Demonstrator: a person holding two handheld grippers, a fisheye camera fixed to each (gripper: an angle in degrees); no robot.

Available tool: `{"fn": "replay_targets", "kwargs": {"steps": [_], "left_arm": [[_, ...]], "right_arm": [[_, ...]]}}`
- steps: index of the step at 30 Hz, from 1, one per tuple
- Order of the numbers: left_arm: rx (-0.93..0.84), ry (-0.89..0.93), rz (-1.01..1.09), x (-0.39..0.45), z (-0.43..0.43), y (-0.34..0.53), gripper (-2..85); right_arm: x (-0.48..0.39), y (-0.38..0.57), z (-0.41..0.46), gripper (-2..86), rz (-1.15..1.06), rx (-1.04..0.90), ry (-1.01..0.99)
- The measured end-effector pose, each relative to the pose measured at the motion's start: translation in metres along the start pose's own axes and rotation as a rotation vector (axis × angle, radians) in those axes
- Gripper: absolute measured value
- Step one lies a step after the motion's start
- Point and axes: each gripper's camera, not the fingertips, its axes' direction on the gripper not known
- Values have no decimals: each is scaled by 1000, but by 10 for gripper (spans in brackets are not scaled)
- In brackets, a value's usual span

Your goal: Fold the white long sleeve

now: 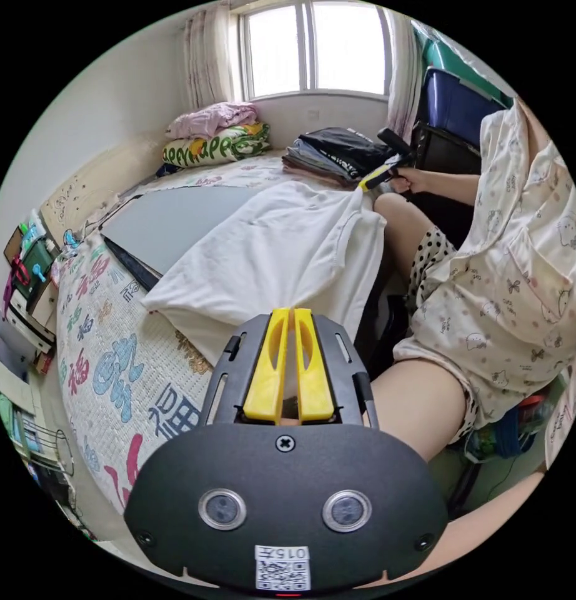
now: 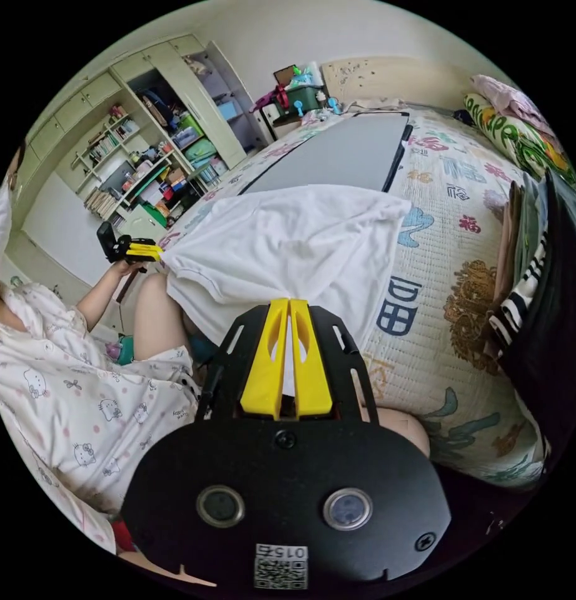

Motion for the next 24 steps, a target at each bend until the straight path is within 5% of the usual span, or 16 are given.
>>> {"fn": "replay_targets", "kwargs": {"steps": [6,12,19,24], "left_arm": [[5,15,21,28,13,12,3],[-198,91,-87,20,80,40,3],[-12,470,-191,-59,74,85,17],[176,147,-604,-148,85,129,79]], "right_arm": [[-4,10,-56,-2,-48,9,21],[35,18,-70,32,39,-83,7],[138,-26,-113,65,389,152,38],[195,-83,-90,92,482,138,-30]]}}
